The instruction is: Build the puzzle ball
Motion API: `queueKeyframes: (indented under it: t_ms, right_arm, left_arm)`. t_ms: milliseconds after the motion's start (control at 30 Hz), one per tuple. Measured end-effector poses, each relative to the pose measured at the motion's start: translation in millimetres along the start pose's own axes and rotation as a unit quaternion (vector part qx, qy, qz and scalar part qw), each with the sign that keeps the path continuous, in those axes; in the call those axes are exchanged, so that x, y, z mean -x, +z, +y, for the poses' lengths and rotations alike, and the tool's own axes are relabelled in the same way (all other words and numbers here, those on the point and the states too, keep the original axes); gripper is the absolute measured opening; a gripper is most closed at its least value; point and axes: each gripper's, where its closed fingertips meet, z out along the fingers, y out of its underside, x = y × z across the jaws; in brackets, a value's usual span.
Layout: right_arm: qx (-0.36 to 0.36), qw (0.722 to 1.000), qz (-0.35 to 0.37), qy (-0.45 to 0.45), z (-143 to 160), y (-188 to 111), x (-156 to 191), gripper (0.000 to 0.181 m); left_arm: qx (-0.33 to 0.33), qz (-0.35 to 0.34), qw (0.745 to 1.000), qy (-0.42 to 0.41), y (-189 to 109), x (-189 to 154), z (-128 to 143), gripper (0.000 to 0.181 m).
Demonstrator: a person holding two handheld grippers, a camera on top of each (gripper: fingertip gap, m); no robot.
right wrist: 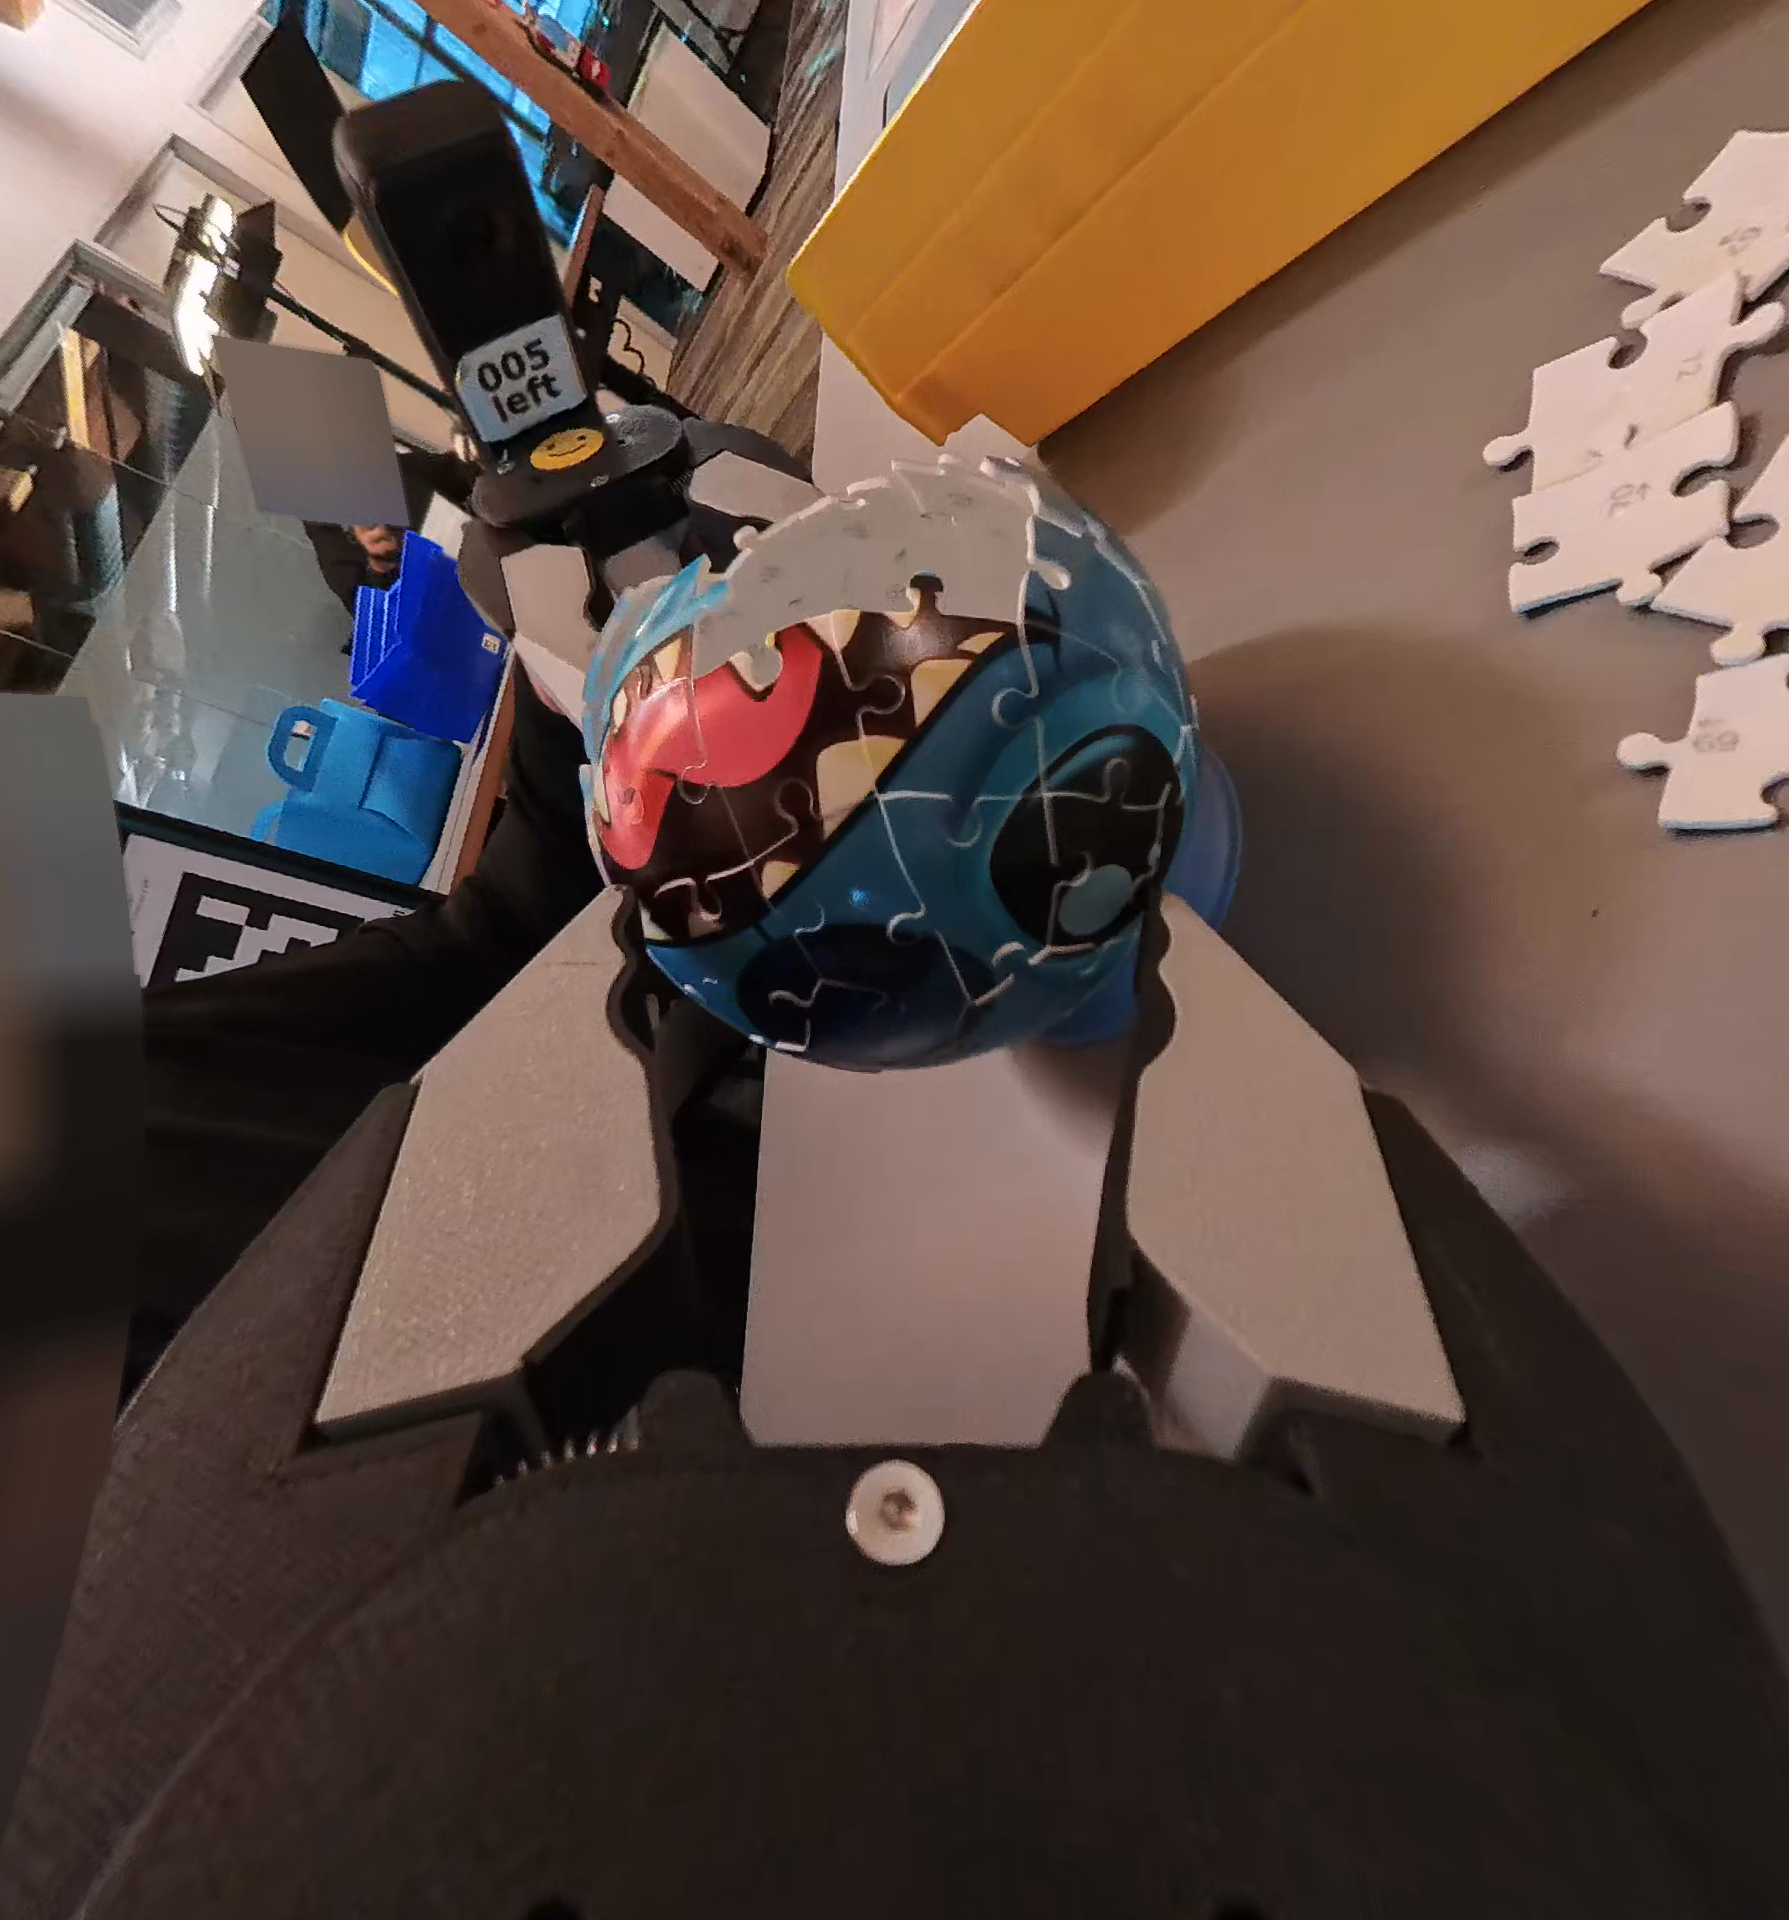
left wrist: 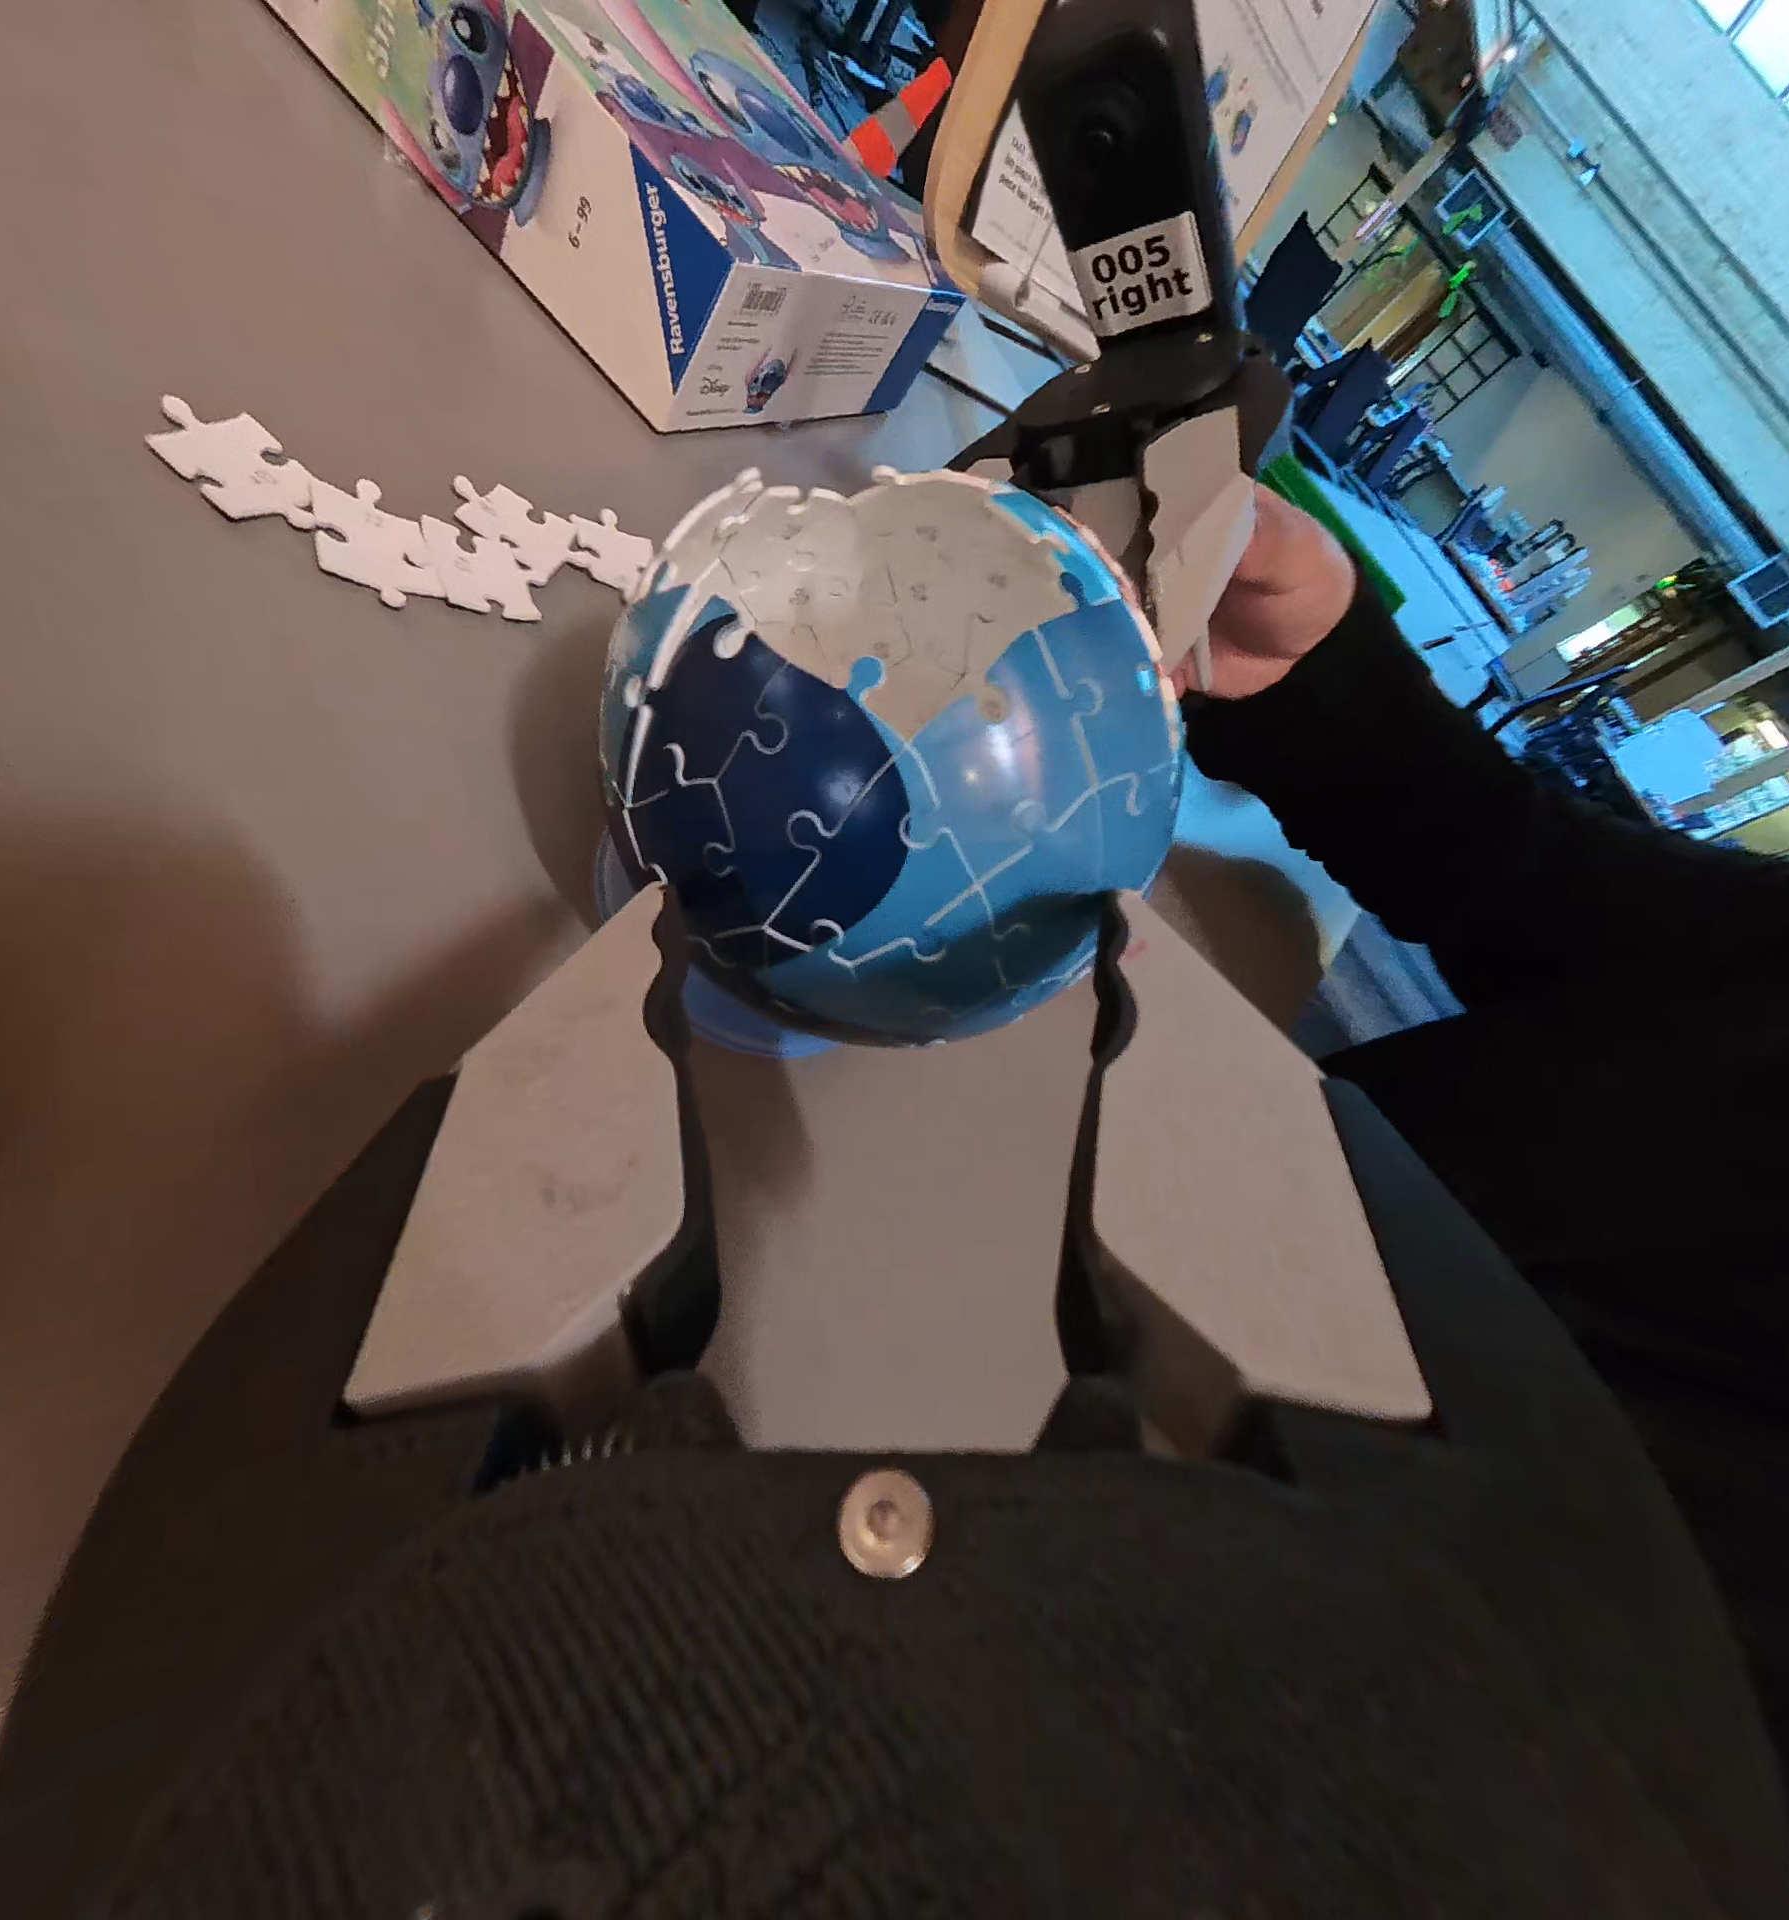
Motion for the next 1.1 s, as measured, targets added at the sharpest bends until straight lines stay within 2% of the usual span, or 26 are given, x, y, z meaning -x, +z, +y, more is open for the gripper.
queueKeyframes:
  t_ms: [233, 400, 567, 667, 800, 967, 1100]
  right_arm:
    - [-0.016, 0.996, 0.018, -0.087, -6.5, 8.8, -1.6, 0.101]
    - [-0.027, 0.989, 0.026, -0.145, -7.5, 9.6, -1.0, 0.101]
    - [-0.034, 0.990, 0.003, -0.134, -9.2, -0.7, -1.1, 0.093]
    - [-0.034, 0.994, -0.026, -0.103, -14.1, -3.1, -0.1, 0.094]
    - [-0.007, 0.996, -0.047, -0.078, -8.5, 2.4, -2.0, 0.096]
    - [0.001, 0.993, -0.039, -0.115, -7.8, 5.4, -3.1, 0.096]
    - [-0.004, 0.979, -0.004, -0.201, -8.1, 9.6, -4.2, 0.098]
  left_arm:
    - [-0.033, -0.050, 0.994, 0.094, -5.6, -2.3, -10.2, 0.068]
    - [-0.014, -0.059, 0.988, 0.141, -9.0, -7.1, -3.0, 0.069]
    - [-0.018, -0.048, 0.992, 0.116, -14.9, -1.7, -7.1, 0.082]
    - [-0.021, -0.032, 0.996, 0.084, -12.0, 6.1, -13.1, 0.084]
    - [0.011, -0.006, 0.998, 0.069, -1.2, 3.9, -4.3, 0.083]
    - [0.022, -0.031, 0.992, 0.118, 1.9, 4.5, -0.5, 0.086]
    - [0.027, -0.081, 0.970, 0.227, 1.4, 4.5, -0.8, 0.086]
